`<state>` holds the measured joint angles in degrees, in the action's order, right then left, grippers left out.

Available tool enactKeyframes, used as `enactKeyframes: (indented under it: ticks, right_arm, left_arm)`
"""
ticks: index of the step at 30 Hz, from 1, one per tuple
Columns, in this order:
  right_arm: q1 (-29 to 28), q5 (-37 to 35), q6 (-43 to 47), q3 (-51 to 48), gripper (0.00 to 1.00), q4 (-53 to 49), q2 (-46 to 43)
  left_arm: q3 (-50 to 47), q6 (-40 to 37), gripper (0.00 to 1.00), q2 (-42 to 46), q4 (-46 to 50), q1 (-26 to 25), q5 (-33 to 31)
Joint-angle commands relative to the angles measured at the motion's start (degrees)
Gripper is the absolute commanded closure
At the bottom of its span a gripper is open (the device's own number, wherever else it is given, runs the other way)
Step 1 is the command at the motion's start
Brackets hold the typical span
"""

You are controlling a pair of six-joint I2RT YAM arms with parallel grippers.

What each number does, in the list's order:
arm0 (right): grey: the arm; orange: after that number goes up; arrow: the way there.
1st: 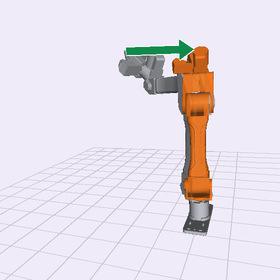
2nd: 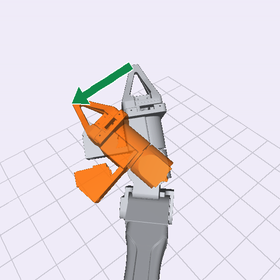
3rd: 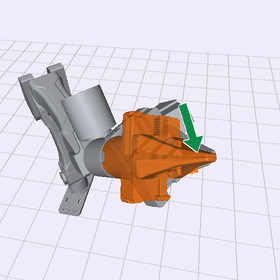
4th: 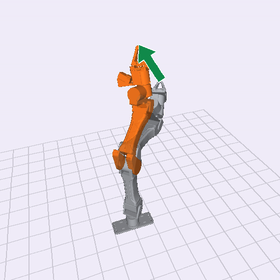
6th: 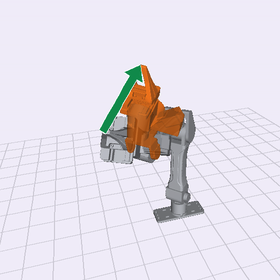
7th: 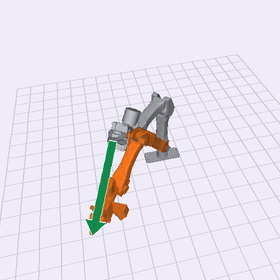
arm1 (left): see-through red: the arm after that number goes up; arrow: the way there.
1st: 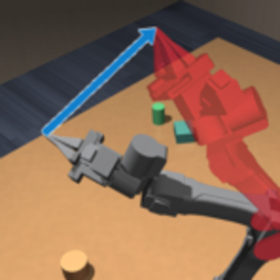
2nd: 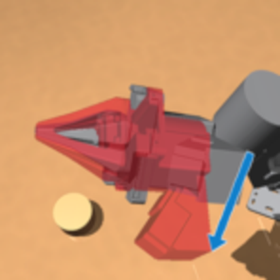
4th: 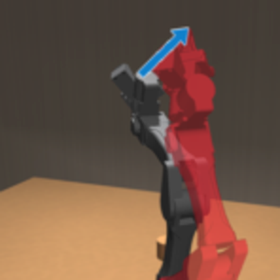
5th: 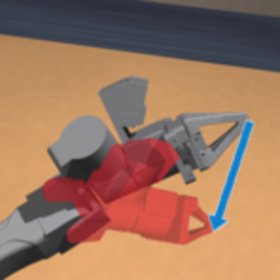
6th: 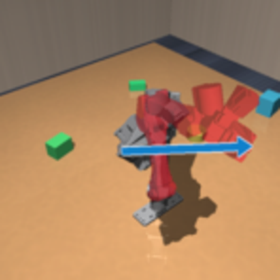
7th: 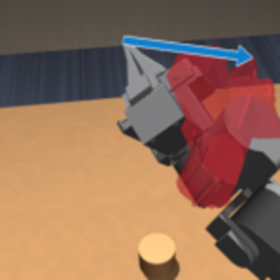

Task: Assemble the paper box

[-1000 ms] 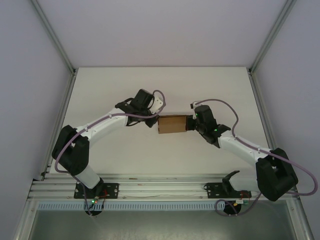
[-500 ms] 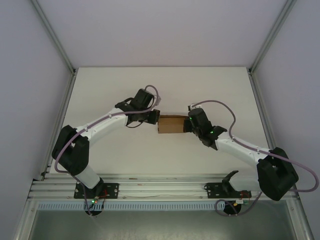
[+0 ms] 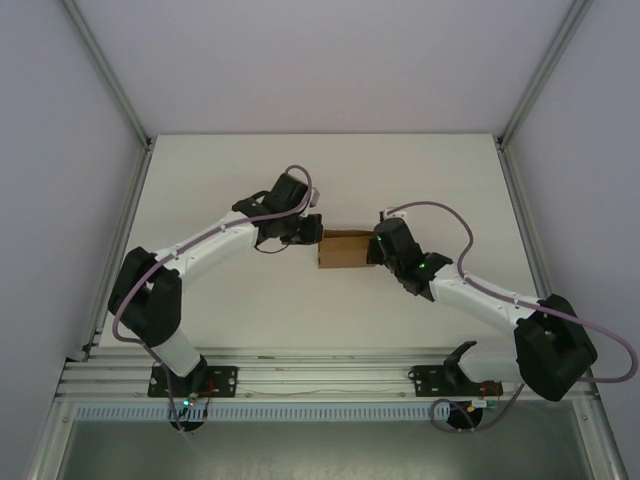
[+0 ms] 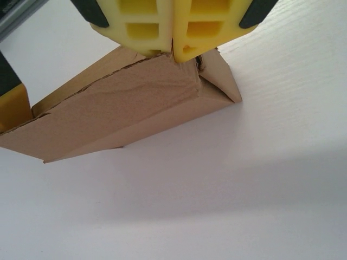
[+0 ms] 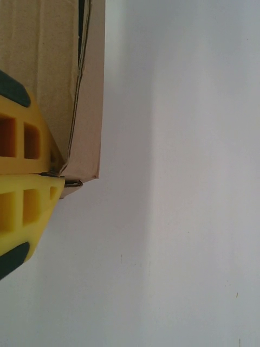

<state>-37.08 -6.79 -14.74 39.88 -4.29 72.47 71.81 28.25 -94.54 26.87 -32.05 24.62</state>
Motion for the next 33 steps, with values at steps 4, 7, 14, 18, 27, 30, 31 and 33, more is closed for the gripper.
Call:
enactKeyframes:
  ticks: [4,7,14,18,27,30,31,33]
  right_arm:
    - [-0.7,0.9,-1.3,-0.9,1.00,-5.2,0.3]
    - [-0.7,0.3,-1.4,-1.7,1.00,-4.9,0.1]
    - [-0.6,0.4,1.1,-4.4,1.00,-1.3,-1.1]
    - [-0.7,0.7,4.0,-6.9,1.00,1.9,-1.8]
    - [-0.8,2.3,4.8,-7.7,0.86,1.6,-2.9]
    - [-0.7,3.2,4.3,-6.8,0.72,1.0,-5.7]
    - [-0.6,3.3,4.1,-6.3,0.65,0.5,-6.2]
    - [-0.6,4.2,3.8,-4.7,0.50,-1.1,-8.5]
  left_arm:
    - [4.9,3.7,1.00,-3.4,2.1,0.7,6.6]
    - [5.8,1.8,1.00,-4.5,4.3,0.7,5.1]
    - [1.2,-3.6,1.00,-5.0,3.2,0.1,1.0]
    - [-4.9,-4.9,1.00,-2.9,-1.7,-0.5,-0.5]
    - [-8.9,-4.5,1.00,-2.9,-5.1,-1.9,-4.2]
    - [-9.5,-4.7,1.00,-2.5,-5.2,-1.9,-5.3]
    - [-9.7,-4.8,1.00,-2.5,-5.2,-1.9,-5.5]
    - [-10.2,-4.8,1.00,-2.1,-5.6,-2.0,-5.3]
